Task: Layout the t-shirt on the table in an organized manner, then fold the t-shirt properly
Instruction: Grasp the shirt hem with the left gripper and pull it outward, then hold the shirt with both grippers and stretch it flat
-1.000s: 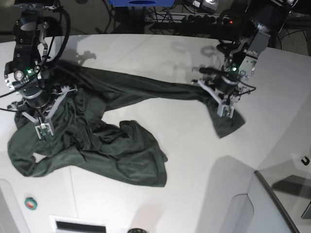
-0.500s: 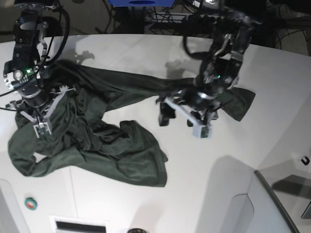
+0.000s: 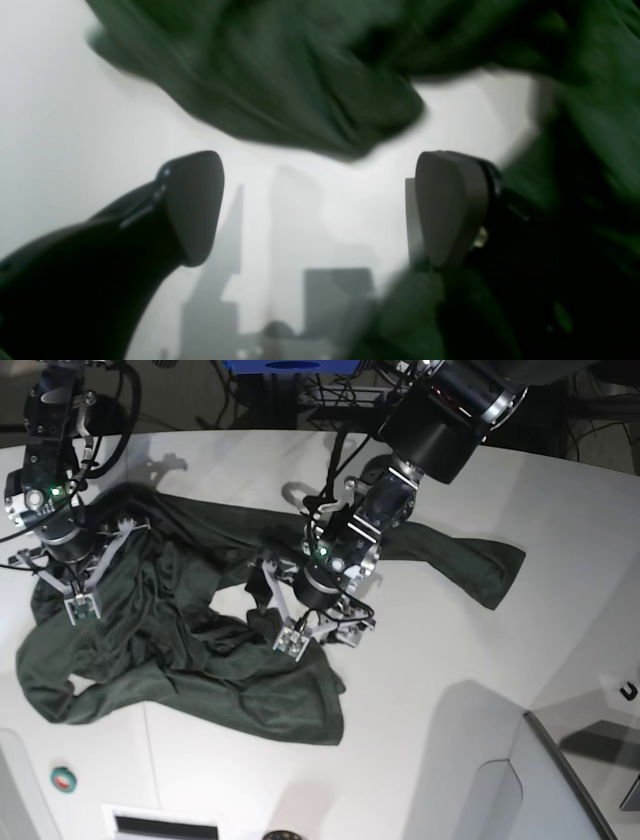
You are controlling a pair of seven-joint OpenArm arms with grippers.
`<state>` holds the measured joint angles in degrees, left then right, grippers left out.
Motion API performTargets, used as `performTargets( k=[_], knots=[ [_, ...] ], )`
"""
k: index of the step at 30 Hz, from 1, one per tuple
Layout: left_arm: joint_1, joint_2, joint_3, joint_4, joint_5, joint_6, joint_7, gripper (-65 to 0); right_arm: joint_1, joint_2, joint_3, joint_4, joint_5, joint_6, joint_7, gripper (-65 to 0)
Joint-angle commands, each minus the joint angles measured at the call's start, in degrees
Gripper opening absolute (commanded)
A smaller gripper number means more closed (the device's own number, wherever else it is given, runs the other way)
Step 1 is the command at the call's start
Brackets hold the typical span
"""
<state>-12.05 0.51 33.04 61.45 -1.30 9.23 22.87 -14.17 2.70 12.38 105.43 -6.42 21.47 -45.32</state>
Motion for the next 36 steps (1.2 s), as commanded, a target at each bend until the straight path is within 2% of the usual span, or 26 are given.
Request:
performTargets(
  k=[1, 5, 6, 7, 9, 12, 13, 16, 19, 23, 30, 33, 36],
  knots=[
    [-1.62, 1.38, -0.03, -0.13, 0.38, 0.39, -1.47, -7.9, 0.42, 0.42, 0.23, 1.17, -0.13, 0.02, 0.88, -63.9],
    [-4.87, 3.93, 0.06, -6.55, 0.73, 0.39, -4.19, -8.2, 0.42, 0.42, 0.23, 1.08, -0.13, 0.02, 0.88, -63.9],
    [-5.57, 4.54, 0.06, -8.31, 0.73, 0.39, -4.46, -9.4, 0.42, 0.42, 0.23, 1.08, -0.13, 0.02, 0.88, -63.9],
    [-6.28, 4.89, 0.06, -9.71, 0.73, 0.39, -4.46, -13.2, 0.42, 0.42, 0.41, 0.99, -0.13, 0.02, 0.88, -63.9],
    [-6.89, 5.07, 0.15, -11.21, 0.73, 0.39, -4.46, -26.3, 0.42, -0.11, 2.61, 0.9, -0.13, 0.02, 0.88, -63.9],
    [-6.8, 4.72, 0.15, -10.68, 0.73, 0.39, -4.1, -57.8, 0.5, -0.72, 5.68, -0.06, -0.05, 0.02, 0.88, -63.9],
    [-6.72, 3.75, 0.15, -9.98, 0.73, 0.39, -4.02, -65.0, 0.68, -0.81, 6.3, -1.12, -0.05, 0.02, 0.88, -63.9],
    [-5.31, 0.67, 0.15, -6.29, 0.73, 0.39, -3.66, -65.0, 2.0, -0.81, 7.53, -6.39, -0.05, 0.02, 0.88, -63.9],
    [-3.55, -3.63, -0.11, 0.22, 0.73, 0.39, 1.35, -65.0, 4.46, -0.81, 9.11, -12.64, 0.04, 0.28, 0.97, -63.9],
    [-0.3, -11.9, -0.38, 10.42, 0.73, 0.39, 6.45, -65.0, 7.27, -0.72, 10.69, -18.79, -0.05, 4.5, 2.9, -63.9],
    [6.47, -24.38, -0.55, 21.58, 0.64, 0.57, 8.29, -65.0, 11.05, -0.46, 14.74, -25.82, -0.31, 4.86, 2.81, -63.9],
    [10.08, -27.37, -3.72, 24.13, 0.64, 0.66, 8.29, -65.0, 11.67, 1.56, 15.53, -27.67, -0.31, 4.77, 2.81, -64.1],
    [14.38, -27.81, -10.66, 26.42, 0.73, 0.66, 8.29, -65.0, 12.9, 3.5, 16.76, -28.11, -0.31, 4.77, 2.81, -64.1]
  ],
)
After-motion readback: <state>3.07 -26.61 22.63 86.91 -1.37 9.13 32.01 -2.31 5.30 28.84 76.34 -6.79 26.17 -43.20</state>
